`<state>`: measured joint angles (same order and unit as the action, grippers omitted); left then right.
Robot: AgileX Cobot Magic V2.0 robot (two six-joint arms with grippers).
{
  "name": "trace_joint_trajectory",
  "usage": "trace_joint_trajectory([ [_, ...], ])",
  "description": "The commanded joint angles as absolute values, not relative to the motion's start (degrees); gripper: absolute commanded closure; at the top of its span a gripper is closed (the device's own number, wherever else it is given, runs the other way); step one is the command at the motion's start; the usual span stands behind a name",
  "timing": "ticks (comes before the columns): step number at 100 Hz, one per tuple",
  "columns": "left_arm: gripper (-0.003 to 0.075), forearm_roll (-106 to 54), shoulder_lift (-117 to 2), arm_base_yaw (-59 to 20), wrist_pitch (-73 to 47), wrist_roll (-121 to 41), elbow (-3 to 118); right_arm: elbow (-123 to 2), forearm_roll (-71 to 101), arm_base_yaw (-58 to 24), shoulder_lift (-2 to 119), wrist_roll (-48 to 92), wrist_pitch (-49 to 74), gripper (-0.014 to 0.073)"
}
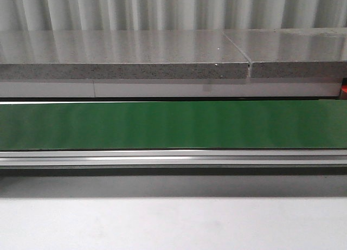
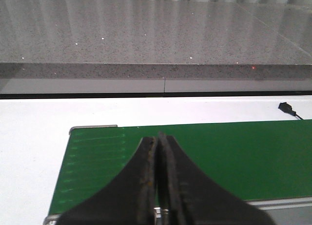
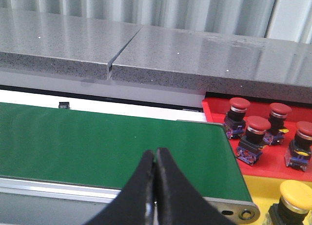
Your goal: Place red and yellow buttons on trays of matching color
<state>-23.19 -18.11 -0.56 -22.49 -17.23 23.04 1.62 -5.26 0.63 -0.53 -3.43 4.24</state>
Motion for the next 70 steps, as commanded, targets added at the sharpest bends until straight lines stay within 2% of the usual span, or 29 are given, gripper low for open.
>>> trace_joint_trajectory([
  [1,0.0740,-22.09,-18.43,-1.14,-14.78,-17.02,23.18,1.26,-5.96,0.79,-0.64,-3.42,-0.69,0.0662],
  [27,0.0740,-8.47,-12.12,-1.14,-5.41,-2.82,13.90,1.26,-5.96,0.79,-0.64,-3.42,-0.69,0.0662],
  [58,0.0740,-3.57,2.78,-1.26,-1.18,-1.96,1.20,1.26,-5.96,0.79,-0.64,-3.42,-0.69,0.0662],
  [70,0.0740,-0.40,2.06,-1.90,1.38,1.15,-2.09,1.26,-5.96,0.79,-0.58,-3.42,-0.54,0.0662],
])
